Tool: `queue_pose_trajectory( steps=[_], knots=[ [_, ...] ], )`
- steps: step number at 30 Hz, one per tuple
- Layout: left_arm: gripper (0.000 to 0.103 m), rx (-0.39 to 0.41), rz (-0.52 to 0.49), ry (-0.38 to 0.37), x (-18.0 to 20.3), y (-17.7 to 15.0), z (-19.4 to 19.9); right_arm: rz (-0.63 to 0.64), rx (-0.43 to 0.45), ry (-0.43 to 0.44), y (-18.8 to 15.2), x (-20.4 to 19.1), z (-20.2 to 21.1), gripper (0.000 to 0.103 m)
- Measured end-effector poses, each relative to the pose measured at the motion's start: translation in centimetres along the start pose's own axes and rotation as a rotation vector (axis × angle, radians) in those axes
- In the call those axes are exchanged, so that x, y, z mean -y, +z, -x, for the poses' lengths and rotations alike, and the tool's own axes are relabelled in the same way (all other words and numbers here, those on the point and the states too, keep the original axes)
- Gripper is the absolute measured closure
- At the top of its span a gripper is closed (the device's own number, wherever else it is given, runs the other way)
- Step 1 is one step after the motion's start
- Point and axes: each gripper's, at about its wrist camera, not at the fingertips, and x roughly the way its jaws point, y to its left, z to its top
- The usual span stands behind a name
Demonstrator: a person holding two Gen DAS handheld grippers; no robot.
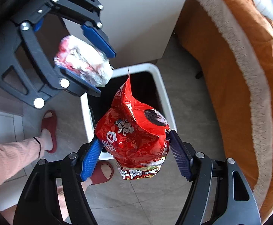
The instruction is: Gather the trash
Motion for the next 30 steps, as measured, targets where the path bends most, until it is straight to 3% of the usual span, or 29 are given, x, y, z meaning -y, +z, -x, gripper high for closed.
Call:
queue_pose_trajectory(
  steps=[6,7,8,9,18,24,30],
  knots=[
    [0.05,-0.024,0.012,-0.019,-0.5,-0.3,-4.1,0.034,-0.023,0.015,-0.2,-0.6,-4.4,0.031],
    [0.034,-0.014,0.019,-0.018,-0.5,-0.4,-4.5,0.038,-0.03,0.025,-0.2,-0.6,-5.1,0.026],
    [0.004,-0.011,0.03,-0.015,-0.7,-0.3,-4.9,0.039,-0.036,0.028,-0.1,-0.7,-5.4,0.018],
    [0.005,-0.007,0.049,-0.006,-0.8,-0.4,-5.2,0.039,-0.042,0.03,0.0,-0.7,-5.7,0.004],
    [0.005,-0.019,0.045,-0.018,-1.1,-0.7,-4.7,0.039,-0.05,-0.013,0.1,-0.1,-5.7,0.004],
    [0.005,-0.012,0.056,0.0,-1.0,-0.9,-1.4,0.049,-0.044,-0.026,0.3,0.1,-3.2,0.004],
    [0.005,0.035,0.092,0.002,-0.7,-0.5,4.2,0.043,-0.004,-0.026,1.2,0.0,2.2,0.004]
  ],
)
